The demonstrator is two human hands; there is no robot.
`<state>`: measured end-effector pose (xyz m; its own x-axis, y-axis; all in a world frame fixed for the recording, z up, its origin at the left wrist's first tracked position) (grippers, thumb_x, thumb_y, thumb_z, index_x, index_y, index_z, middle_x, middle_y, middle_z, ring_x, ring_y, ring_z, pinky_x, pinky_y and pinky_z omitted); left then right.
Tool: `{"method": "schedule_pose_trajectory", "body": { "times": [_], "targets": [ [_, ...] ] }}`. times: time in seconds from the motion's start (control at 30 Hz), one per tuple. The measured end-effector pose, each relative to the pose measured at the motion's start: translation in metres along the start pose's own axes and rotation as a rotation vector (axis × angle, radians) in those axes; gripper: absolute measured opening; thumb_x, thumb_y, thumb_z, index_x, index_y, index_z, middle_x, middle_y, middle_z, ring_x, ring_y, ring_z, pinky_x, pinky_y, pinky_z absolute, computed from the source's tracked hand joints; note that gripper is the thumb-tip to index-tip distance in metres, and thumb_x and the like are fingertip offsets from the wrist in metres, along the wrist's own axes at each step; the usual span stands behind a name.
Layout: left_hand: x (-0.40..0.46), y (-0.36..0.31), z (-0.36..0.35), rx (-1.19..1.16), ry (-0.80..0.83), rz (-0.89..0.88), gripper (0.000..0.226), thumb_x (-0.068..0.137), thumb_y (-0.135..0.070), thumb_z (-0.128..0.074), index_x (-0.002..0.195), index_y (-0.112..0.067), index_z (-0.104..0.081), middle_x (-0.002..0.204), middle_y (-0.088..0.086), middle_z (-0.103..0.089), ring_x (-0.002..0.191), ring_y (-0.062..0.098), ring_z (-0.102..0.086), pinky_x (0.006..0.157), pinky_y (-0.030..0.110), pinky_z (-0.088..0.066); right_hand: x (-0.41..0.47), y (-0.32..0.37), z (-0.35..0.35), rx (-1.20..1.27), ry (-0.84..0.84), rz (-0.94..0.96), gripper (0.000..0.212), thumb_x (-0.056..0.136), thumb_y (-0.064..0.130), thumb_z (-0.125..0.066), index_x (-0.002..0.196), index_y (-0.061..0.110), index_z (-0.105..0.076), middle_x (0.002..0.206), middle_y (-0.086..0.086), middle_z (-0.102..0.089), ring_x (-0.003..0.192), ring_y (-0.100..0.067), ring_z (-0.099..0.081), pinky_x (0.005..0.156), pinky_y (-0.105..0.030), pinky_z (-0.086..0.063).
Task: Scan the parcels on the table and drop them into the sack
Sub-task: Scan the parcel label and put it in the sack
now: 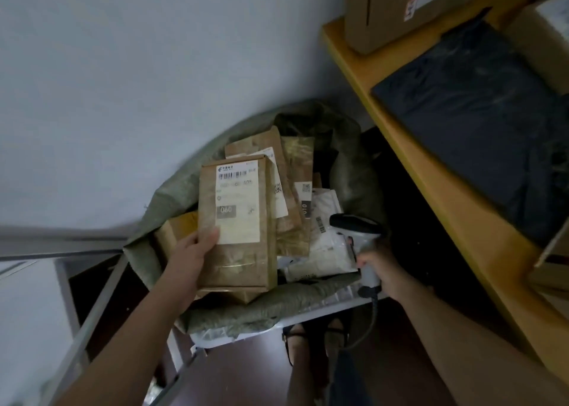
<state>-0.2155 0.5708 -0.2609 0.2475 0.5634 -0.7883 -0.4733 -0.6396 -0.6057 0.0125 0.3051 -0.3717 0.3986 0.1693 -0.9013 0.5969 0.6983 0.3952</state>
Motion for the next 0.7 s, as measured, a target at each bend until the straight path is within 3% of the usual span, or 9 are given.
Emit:
{"method": "schedule_pose_trajectory", "body": {
  "times": [0.1, 0.23, 0.3, 0.4, 0.53, 0.6, 0.7],
  "targets": [
    [0.005, 0.002, 0.005, 0.001, 0.032, 0.002, 0.025, 0.099, -0.03, -0.052, 0.116, -0.016, -0.064, 0.107, 0.003, -0.074, 0.099, 0.022, -0.07, 0.08, 0.037, -0.054, 0.011, 0.009, -0.002, 0.035, 0.003, 0.017, 0.017, 0.045, 0.009, -0.059, 0.058, 0.012, -0.049, 0.073, -0.008, -0.049, 0.073, -0.025, -0.049, 0.067, -0.032, -0.038],
    [0.004, 0.002, 0.005, 0.014, 0.034, -0.012, 0.022, 0.099, -0.029, -0.052, 0.114, -0.019, -0.065, 0.105, -0.001, -0.075, 0.098, 0.018, -0.071, 0.08, 0.035, -0.054, 0.007, 0.014, 0.0, 0.041, -0.039, 0.064, 0.021, 0.075, -0.011, -0.053, 0.071, 0.01, -0.056, 0.072, -0.005, -0.052, 0.071, -0.022, -0.051, 0.062, -0.029, -0.038],
    [-0.001, -0.002, 0.001, 0.036, 0.025, -0.044, 0.022, 0.098, -0.029, -0.054, 0.115, -0.019, -0.064, 0.107, -0.002, -0.074, 0.099, 0.017, -0.07, 0.081, 0.034, -0.054, -0.009, 0.016, 0.001, 0.041, -0.079, 0.096, 0.013, 0.072, -0.008, -0.056, 0.076, 0.005, -0.055, 0.073, -0.012, -0.051, 0.071, -0.025, -0.05, 0.063, -0.03, -0.036],
    [-0.01, -0.009, -0.007, 0.102, -0.007, -0.095, 0.025, 0.097, -0.03, -0.056, 0.119, -0.019, -0.063, 0.109, -0.001, -0.073, 0.099, 0.017, -0.07, 0.082, 0.034, -0.055, -0.035, 0.008, -0.002, -0.036, -0.063, 0.135, 0.023, 0.051, 0.007, -0.057, 0.074, 0.005, -0.053, 0.071, -0.013, -0.044, 0.068, -0.024, -0.046, 0.064, -0.033, -0.032],
    [-0.021, -0.02, -0.014, 0.2, -0.041, -0.153, 0.032, 0.097, -0.034, -0.057, 0.124, -0.018, -0.062, 0.11, -0.003, -0.071, 0.099, 0.016, -0.069, 0.086, 0.037, -0.056, -0.067, -0.001, 0.0, -0.136, -0.04, 0.179, 0.021, 0.059, 0.0, -0.059, 0.076, -0.011, -0.055, 0.066, -0.014, -0.05, 0.066, -0.026, -0.051, 0.064, -0.033, -0.035],
    [-0.025, -0.023, -0.016, 0.234, -0.053, -0.168, 0.034, 0.096, -0.036, -0.058, 0.124, -0.016, -0.061, 0.11, -0.004, -0.07, 0.1, 0.016, -0.068, 0.09, 0.041, -0.056, -0.079, 0.003, 0.004, -0.106, -0.062, 0.209, 0.012, 0.061, -0.005, -0.06, 0.072, -0.009, -0.055, 0.065, -0.014, -0.051, 0.066, -0.028, -0.051, 0.063, -0.032, -0.035],
    [-0.027, -0.026, -0.022, 0.283, -0.077, -0.209, 0.025, 0.097, -0.034, -0.056, 0.117, -0.019, -0.06, 0.103, -0.009, -0.066, 0.096, 0.012, -0.065, 0.082, 0.031, -0.055, -0.088, 0.014, 0.007, -0.007, -0.061, 0.247, 0.033, 0.051, 0.004, -0.058, 0.078, -0.014, -0.057, 0.069, -0.024, -0.05, 0.065, -0.036, -0.049, 0.065, -0.032, -0.034]
  ]
}}
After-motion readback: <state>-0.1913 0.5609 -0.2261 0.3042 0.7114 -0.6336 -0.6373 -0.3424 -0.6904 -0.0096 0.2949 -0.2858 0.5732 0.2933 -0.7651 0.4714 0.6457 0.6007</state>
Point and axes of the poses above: each hand's wrist, its own x-axis towards the middle knuckle, its own z-axis out of the back of the hand, y = z × x, the point moved 7 cm from there along x, towards the middle knuckle
